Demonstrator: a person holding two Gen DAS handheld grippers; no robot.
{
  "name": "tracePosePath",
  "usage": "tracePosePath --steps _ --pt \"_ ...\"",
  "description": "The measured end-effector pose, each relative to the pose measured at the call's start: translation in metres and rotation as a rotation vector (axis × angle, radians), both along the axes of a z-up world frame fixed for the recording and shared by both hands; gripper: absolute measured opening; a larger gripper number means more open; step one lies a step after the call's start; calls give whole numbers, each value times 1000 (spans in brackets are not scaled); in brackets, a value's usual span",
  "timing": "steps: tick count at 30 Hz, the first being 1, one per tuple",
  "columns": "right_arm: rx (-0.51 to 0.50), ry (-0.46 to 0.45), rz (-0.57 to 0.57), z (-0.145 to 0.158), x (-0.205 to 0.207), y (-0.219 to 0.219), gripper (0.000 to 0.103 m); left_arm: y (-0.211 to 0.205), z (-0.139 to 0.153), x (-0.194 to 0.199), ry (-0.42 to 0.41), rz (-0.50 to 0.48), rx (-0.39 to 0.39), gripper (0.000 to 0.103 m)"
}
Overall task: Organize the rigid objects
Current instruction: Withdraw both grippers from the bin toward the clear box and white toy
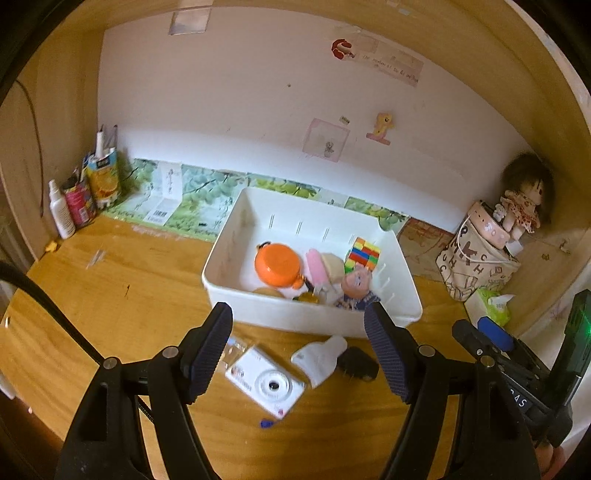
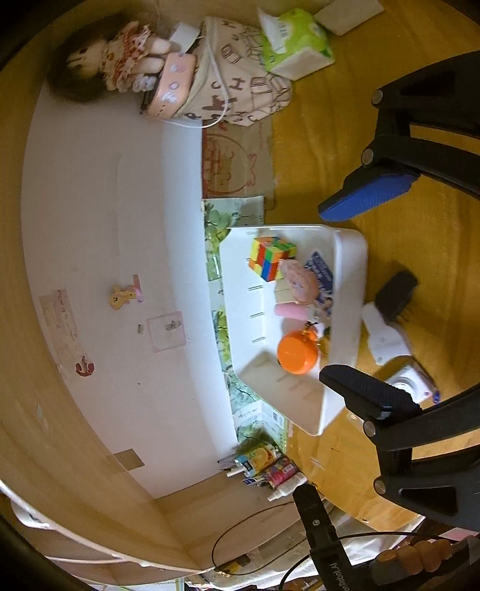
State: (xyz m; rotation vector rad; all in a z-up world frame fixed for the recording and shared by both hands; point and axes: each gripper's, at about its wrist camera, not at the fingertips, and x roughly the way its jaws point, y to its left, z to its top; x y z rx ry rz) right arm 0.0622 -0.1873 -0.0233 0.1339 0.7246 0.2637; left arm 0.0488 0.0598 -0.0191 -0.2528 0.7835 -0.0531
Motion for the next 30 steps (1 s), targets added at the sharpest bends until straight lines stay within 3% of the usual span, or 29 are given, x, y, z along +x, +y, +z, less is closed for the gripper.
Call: tracePosePath --steps 15,22,30 --pt "69 135 4 -30 -43 4 81 10 -17 -47 109 56 50 77" --pt "100 243 8 -51 -41 15 81 19 -33 -46 186 18 72 77" --pt "157 361 -53 -75 -30 28 81 33 -61 -26 331 -51 81 77"
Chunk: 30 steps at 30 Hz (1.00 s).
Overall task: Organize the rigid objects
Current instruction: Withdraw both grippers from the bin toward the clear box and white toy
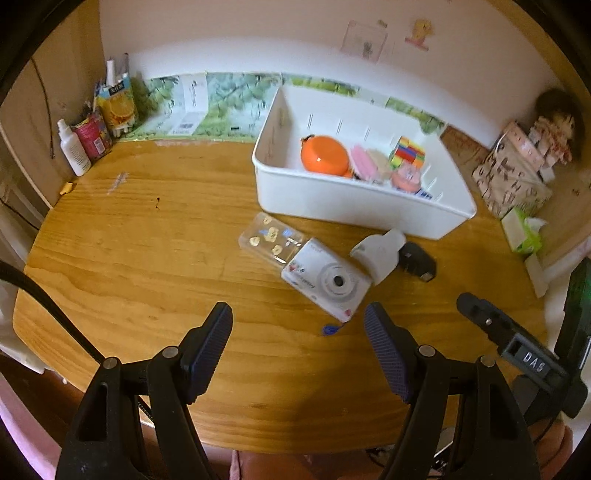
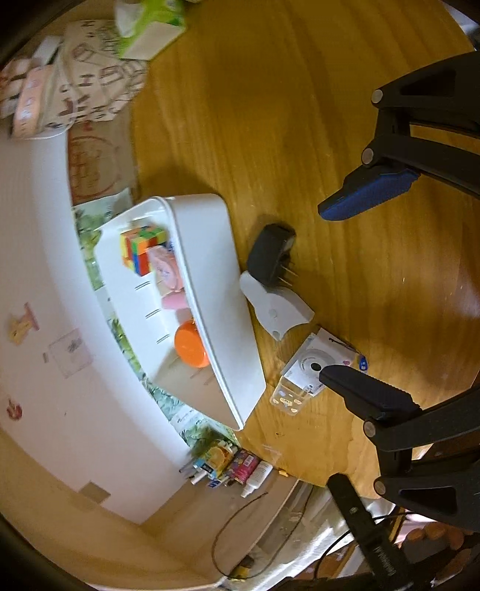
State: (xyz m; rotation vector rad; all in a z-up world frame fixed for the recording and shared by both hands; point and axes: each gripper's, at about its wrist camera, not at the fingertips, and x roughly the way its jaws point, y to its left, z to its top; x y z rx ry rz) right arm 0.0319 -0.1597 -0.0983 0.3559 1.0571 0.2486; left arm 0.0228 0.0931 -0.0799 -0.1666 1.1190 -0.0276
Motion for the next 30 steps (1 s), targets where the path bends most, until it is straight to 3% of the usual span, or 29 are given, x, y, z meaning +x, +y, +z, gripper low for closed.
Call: tracePosePath --steps 10,20,30 --pt "26 80 -47 -23 12 32 81 21 -27 46 111 -118 23 77" --pt "-40 32 66 -39 14 80 81 31 -60 100 224 -247 18 77" --pt "-124 -63 174 -48 15 109 81 28 -86 127 301 -319 7 77"
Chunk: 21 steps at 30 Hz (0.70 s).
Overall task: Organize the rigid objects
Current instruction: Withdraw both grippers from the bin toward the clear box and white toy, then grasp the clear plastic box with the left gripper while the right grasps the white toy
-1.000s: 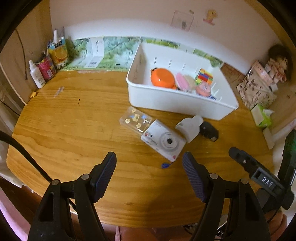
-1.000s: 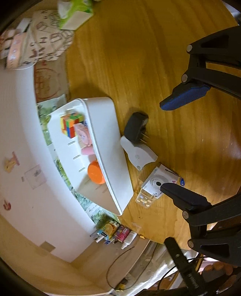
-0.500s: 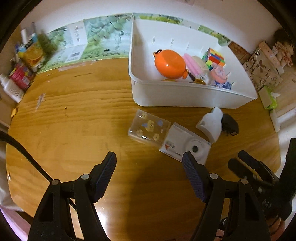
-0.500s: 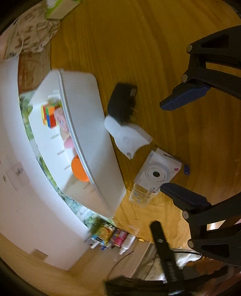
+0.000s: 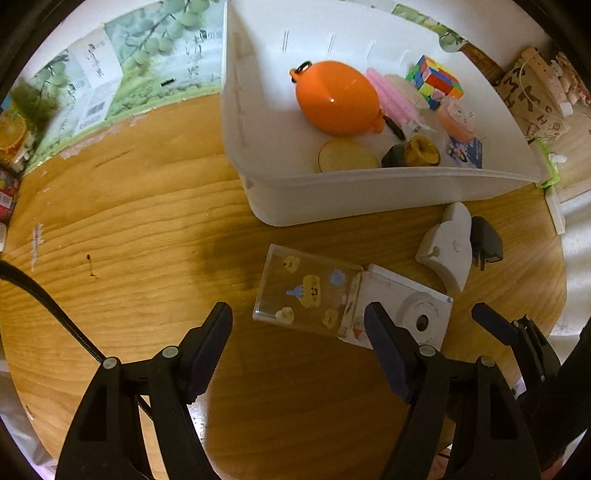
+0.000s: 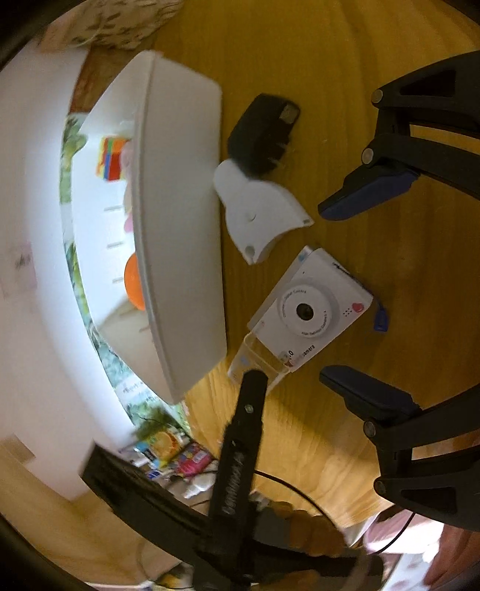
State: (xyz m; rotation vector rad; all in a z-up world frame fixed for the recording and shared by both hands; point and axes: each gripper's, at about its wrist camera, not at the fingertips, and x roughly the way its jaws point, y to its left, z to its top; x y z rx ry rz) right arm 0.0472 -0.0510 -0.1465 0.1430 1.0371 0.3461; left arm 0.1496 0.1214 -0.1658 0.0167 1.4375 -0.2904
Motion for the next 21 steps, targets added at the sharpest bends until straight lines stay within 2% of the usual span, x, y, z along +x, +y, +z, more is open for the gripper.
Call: tracePosePath --steps 8,21 --pt "-99 -52 62 -9 4 18 81 4 -16 8 73 14 -30 77" --pt "-152 -73 119 -20 13 35 81 5 -28 21 151 12 -68 76"
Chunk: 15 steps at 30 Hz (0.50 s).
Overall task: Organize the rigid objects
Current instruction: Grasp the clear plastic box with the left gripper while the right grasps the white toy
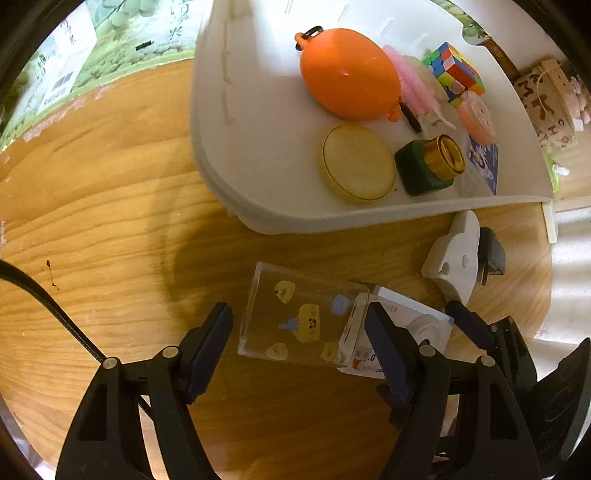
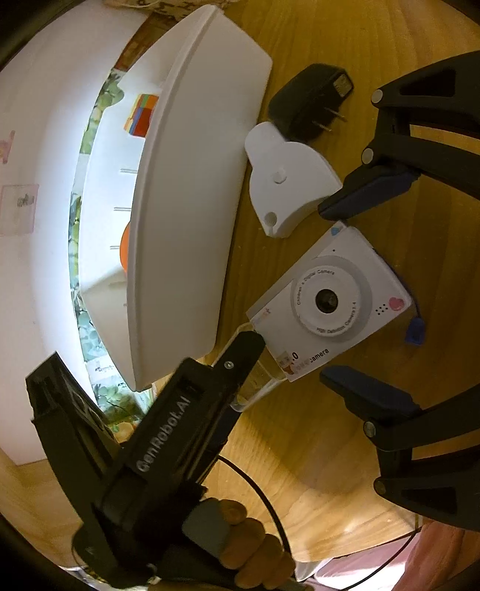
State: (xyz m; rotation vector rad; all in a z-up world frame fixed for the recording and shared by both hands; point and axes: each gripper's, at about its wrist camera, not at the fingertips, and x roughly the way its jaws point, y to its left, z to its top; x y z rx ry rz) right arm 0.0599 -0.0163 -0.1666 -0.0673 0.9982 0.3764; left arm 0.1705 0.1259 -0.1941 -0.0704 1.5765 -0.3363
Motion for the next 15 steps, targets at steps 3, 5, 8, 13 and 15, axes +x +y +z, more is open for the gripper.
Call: tracePosePath --steps 3,5,8,13,15 --pt "-14 -1 18 -2 1 3 81 2 1 3 2 -4 -8 71" --pt "-25 -4 39 -3 5 7 81 3 2 4 5 -5 -6 71" --pt "-38 -3 66 -5 10 11 82 4 4 4 7 2 -4 71" --pt "-83 -1 129 -10 17 20 83 1 5 0 15 19 2 70" --pt "-92 3 143 -11 20 23 83 3 5 1 21 31 6 69"
